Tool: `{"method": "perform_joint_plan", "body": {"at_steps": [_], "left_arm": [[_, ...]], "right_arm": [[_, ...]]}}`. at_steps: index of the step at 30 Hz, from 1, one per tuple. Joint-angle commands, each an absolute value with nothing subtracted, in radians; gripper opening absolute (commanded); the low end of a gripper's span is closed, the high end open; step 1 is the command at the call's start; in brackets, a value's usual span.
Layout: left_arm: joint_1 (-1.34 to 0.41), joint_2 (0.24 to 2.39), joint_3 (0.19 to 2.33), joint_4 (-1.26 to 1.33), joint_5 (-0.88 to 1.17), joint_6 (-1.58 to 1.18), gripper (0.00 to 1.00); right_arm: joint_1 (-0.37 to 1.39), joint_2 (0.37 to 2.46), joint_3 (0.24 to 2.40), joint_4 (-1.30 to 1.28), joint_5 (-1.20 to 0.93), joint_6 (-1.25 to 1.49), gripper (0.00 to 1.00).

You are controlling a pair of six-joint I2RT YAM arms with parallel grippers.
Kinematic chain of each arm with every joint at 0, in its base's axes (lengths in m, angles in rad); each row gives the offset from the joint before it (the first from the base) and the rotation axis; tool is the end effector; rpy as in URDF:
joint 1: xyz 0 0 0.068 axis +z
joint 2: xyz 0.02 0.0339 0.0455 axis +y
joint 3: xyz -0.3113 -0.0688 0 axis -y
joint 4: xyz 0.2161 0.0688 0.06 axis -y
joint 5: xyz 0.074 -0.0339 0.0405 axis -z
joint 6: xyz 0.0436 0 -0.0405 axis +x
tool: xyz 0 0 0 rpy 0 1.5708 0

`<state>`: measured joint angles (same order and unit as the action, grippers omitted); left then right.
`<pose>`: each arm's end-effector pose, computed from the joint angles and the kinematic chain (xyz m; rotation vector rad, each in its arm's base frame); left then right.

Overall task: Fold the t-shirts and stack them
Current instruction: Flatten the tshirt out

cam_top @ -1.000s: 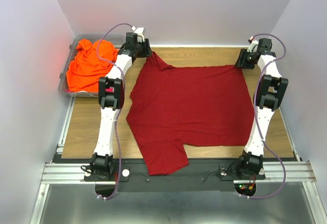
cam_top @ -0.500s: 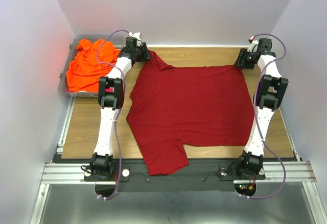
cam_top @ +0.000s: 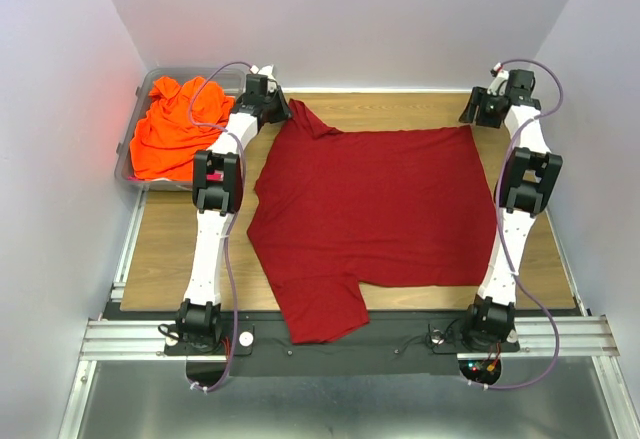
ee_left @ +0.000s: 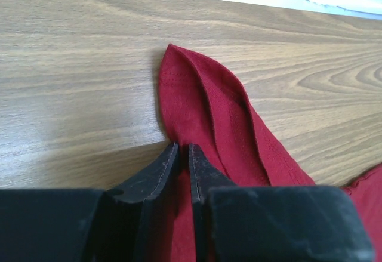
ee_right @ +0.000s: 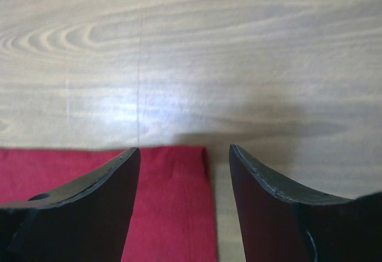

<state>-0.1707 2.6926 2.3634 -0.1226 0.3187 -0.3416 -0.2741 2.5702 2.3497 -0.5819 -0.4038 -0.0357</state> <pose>0.6167 -0.1202 0.1852 0.0306 2.0581 -0.6433 0.5679 -0.1419 0.2111 0.0848 2.3132 0.3226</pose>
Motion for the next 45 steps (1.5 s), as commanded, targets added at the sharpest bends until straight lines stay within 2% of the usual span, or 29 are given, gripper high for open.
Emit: {"method": "perform_joint_plan", "body": {"at_steps": [1,6,9,10,11,13,14,16,22,30,45], "left_arm": [[-0.178,2.709,2.368,-0.152,0.333,-0.345,0.21],[-0.178,2.707,2.365,-0.150,0.334,-0.345,0.16],[-0.178,2.707,2.368,-0.143,0.339,-0.345,0.07],[-0.178,2.706,2.370,-0.137,0.339,-0.341,0.03],[-0.176,2.704,2.372,-0.129,0.345,-0.336,0.00],[-0.176,2.701,2.376,-0.126,0.345,-0.322,0.00],[-0.175,2.694,2.373,-0.121,0.360,-0.310,0.00],[-0.164,2.677,2.370,-0.107,0.379,-0.302,0.00],[-0.147,2.571,2.321,-0.051,0.445,-0.247,0.00],[-0.147,2.432,2.235,-0.006,0.426,-0.115,0.00],[-0.135,2.349,2.163,-0.029,0.453,-0.026,0.00]], "right_arm": [[-0.279,2.626,2.401,-0.528,-0.422,-0.005,0.66],[-0.278,2.631,2.367,-0.525,-0.449,-0.006,0.58],[-0.278,2.634,2.350,-0.523,-0.456,-0.009,0.50],[-0.278,2.634,2.350,-0.523,-0.456,-0.009,0.40],[-0.278,2.632,2.352,-0.522,-0.459,-0.008,0.35],[-0.278,2.631,2.359,-0.522,-0.471,-0.006,0.25],[-0.278,2.622,2.365,-0.522,-0.475,-0.003,0.14],[-0.278,2.615,2.373,-0.522,-0.476,-0.005,0.01],[-0.278,2.562,2.370,-0.517,-0.485,-0.014,0.01],[-0.279,2.516,2.367,-0.514,-0.480,-0.028,0.01],[-0.296,2.439,2.339,-0.514,-0.476,-0.052,0.01]]}}
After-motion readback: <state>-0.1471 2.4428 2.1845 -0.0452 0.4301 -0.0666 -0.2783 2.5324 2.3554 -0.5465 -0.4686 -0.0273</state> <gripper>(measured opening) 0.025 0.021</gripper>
